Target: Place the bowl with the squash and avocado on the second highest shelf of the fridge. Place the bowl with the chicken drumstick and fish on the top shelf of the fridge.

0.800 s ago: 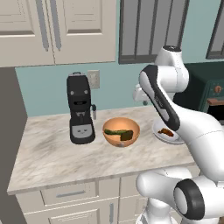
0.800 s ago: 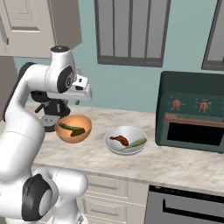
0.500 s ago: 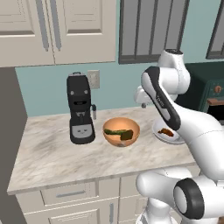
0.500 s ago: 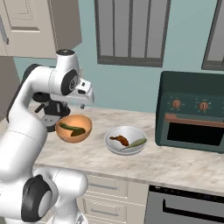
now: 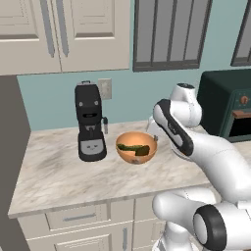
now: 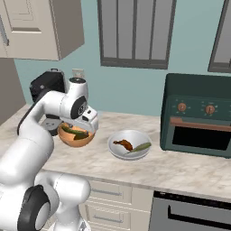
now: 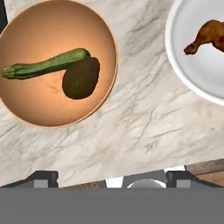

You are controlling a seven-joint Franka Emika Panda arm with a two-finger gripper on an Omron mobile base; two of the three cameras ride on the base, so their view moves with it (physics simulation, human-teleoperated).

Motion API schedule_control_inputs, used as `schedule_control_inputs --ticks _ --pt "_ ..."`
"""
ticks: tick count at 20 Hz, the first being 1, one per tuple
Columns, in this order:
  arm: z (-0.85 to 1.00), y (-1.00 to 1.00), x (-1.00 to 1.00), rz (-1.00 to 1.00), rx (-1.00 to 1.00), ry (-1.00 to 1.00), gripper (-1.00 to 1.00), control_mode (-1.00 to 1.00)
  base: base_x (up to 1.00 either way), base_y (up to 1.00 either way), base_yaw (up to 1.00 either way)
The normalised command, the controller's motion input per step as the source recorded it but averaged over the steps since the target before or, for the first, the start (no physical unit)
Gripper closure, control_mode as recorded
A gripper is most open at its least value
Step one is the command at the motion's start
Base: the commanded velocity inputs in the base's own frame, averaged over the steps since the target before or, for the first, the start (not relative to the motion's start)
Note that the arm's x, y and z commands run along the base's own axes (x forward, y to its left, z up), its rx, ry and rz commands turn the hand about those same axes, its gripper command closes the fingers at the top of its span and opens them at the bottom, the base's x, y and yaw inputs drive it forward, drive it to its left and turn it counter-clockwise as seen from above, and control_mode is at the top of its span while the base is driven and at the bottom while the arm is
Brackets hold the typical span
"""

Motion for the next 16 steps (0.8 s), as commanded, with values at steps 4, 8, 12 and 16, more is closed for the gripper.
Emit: schedule_control_inputs --ticks 4,8,12,16 --pt "-0.68 0.00 0.18 -0.21 0.12 0.10 -1.00 -1.00 0.00 0.00 0.00" --pt "-0.39 0.00 0.21 -0.13 0.02 0.09 -1.00 -1.00 0.00 0.00 0.00" --pt "-0.13 0.01 0.06 -0.11 0.00 0.06 -1.00 -1.00 0.00 0.00 0.00" --pt "-0.16 0.05 0.11 -0.08 0.00 0.01 -1.00 -1.00 0.00 0.00 0.00"
